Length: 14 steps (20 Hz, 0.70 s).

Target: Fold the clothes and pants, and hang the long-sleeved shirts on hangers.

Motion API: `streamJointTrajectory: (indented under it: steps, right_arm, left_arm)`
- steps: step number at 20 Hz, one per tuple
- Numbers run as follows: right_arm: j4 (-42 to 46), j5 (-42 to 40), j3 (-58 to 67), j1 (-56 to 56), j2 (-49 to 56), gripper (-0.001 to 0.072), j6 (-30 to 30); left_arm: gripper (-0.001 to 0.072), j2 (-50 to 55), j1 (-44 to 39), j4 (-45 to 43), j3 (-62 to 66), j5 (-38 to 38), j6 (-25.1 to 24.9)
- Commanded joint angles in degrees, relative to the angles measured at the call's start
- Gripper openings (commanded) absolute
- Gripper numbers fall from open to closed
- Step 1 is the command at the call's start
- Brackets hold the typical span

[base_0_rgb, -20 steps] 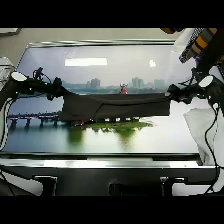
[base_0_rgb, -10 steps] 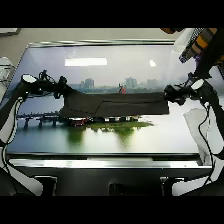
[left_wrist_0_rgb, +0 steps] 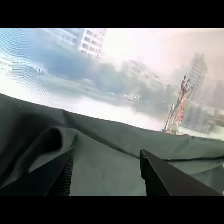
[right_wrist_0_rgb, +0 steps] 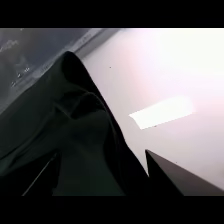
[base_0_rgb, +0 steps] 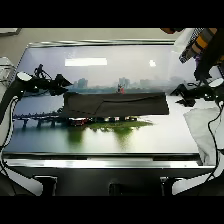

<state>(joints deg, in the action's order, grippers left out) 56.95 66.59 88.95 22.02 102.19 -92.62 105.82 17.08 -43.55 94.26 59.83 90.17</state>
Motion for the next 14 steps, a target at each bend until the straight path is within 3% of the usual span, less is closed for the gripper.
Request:
streamJointTrajectory:
  steps: [1, 4, 10, 12, 14]
  right_arm:
    - [-7.1, 5.1, 1.2, 3.5, 3.0, 0.0605, 8.9]
    - [-9.4, 5.5, 1.2, 2.1, 6.1, 0.0604, 14.7]
    - [-9.4, 5.2, 1.2, -3.1, 9.4, 0.0589, 17.2]
    - [-8.5, 4.3, 1.2, -5.6, 9.6, 0.0463, 17.3]
    - [-8.3, 3.0, 1.2, -6.7, 9.3, 0.0150, 17.3]
  left_arm:
    - [0.0477, -3.3, 0.0, -4.7, 0.0, 0.8, -1.9]
    - [0.0477, -4.9, -0.6, -5.8, 0.0, 1.3, -1.9]
    - [0.0477, -5.8, -1.2, -5.8, 0.0, 3.1, -1.9]
    - [0.0477, -5.8, -1.8, -5.8, 0.0, 3.7, -1.9]
    - [0.0475, -5.8, -2.8, -5.8, 0.0, 3.8, -1.9]
